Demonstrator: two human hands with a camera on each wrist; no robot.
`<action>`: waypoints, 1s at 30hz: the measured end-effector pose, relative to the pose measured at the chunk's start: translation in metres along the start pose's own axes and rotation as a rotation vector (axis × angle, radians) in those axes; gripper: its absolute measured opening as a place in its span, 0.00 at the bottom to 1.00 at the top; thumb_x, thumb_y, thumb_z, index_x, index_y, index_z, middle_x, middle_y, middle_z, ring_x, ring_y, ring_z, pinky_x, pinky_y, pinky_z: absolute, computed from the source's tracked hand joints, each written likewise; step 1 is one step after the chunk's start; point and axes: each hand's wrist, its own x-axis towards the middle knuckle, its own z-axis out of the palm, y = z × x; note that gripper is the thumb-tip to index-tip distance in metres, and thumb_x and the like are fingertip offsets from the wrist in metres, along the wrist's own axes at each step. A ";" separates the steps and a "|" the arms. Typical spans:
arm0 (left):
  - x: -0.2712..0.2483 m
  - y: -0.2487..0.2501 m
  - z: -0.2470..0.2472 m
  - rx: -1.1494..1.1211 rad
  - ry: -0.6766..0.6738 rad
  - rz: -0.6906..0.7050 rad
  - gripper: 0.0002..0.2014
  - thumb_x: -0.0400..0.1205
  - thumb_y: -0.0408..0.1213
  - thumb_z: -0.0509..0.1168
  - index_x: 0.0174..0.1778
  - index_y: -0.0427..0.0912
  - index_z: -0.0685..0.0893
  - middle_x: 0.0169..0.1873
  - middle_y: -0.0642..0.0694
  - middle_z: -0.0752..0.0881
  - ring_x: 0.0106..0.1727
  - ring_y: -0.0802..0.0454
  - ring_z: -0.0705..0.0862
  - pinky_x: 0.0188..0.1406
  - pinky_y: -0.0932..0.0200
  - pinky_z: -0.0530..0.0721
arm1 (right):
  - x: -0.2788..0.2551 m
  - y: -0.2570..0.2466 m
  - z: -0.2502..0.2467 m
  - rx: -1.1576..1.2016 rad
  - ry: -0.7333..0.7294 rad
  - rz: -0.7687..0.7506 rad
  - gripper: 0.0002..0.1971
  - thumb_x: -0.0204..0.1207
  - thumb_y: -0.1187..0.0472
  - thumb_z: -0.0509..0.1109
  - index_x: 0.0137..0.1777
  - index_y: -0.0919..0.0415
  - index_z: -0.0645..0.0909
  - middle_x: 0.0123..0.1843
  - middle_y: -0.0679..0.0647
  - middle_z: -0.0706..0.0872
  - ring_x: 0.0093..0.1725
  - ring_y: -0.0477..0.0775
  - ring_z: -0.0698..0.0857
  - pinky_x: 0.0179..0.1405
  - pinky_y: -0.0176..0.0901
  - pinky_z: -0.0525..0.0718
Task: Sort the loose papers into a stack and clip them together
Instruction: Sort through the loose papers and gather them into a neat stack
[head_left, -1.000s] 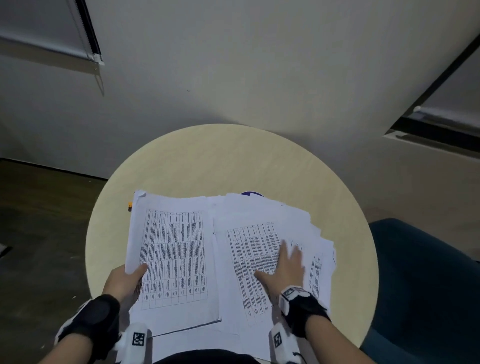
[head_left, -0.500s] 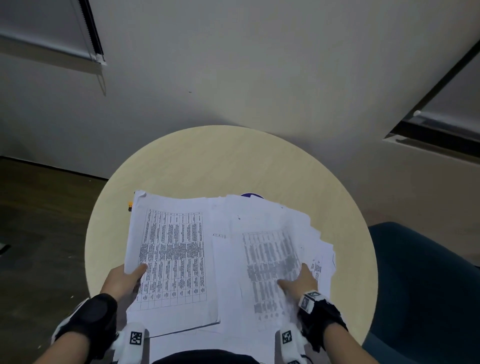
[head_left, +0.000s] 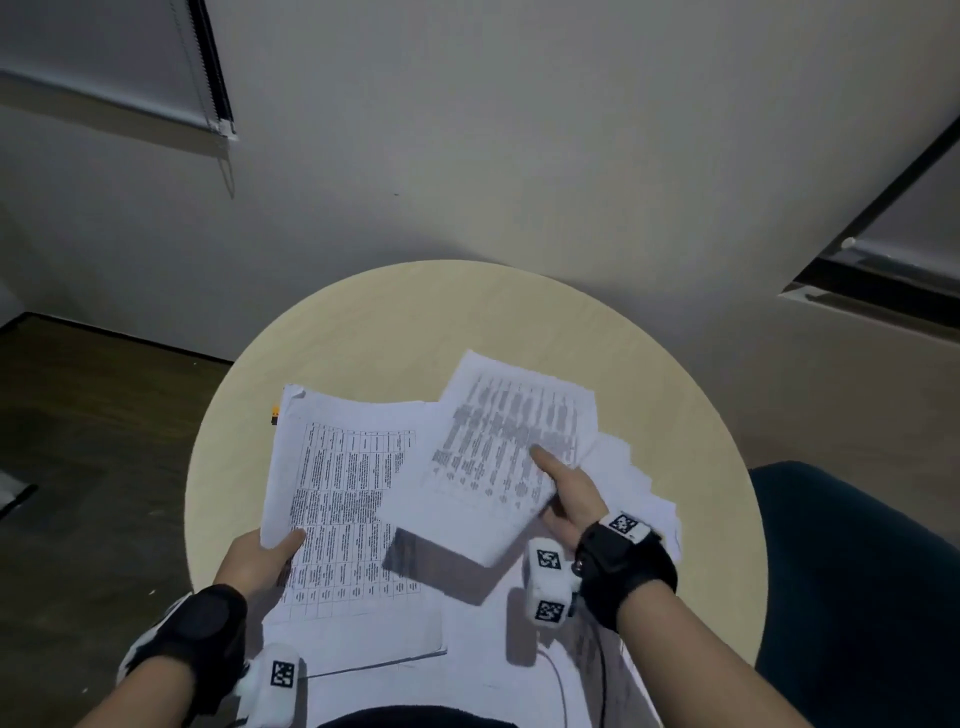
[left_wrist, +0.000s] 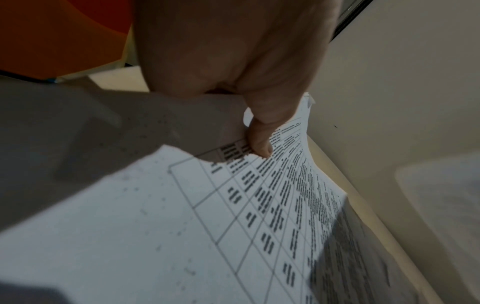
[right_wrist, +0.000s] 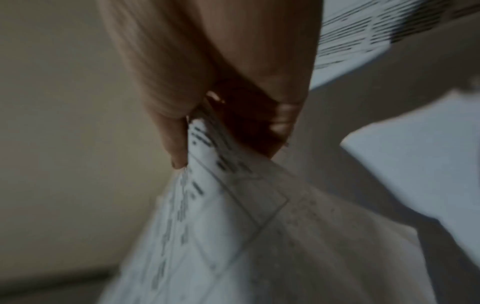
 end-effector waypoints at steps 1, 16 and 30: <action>0.000 0.001 0.000 0.002 0.006 0.000 0.18 0.80 0.37 0.69 0.52 0.22 0.80 0.33 0.33 0.80 0.34 0.43 0.76 0.37 0.50 0.73 | 0.001 0.008 0.015 -0.222 0.045 -0.022 0.53 0.39 0.37 0.89 0.65 0.63 0.80 0.61 0.58 0.86 0.59 0.58 0.86 0.66 0.53 0.79; -0.012 0.013 0.001 -0.119 -0.049 -0.115 0.52 0.65 0.75 0.65 0.76 0.40 0.72 0.67 0.51 0.81 0.71 0.42 0.78 0.72 0.44 0.72 | 0.010 0.062 0.053 -1.434 -0.004 0.023 0.21 0.72 0.45 0.70 0.53 0.57 0.68 0.40 0.48 0.73 0.33 0.47 0.72 0.29 0.39 0.70; -0.014 0.008 0.005 -0.094 -0.006 0.077 0.13 0.78 0.29 0.71 0.58 0.32 0.84 0.49 0.35 0.89 0.47 0.38 0.88 0.55 0.48 0.83 | 0.017 0.064 0.043 -1.321 0.033 -0.185 0.46 0.65 0.44 0.78 0.80 0.54 0.60 0.80 0.56 0.68 0.79 0.57 0.67 0.75 0.49 0.70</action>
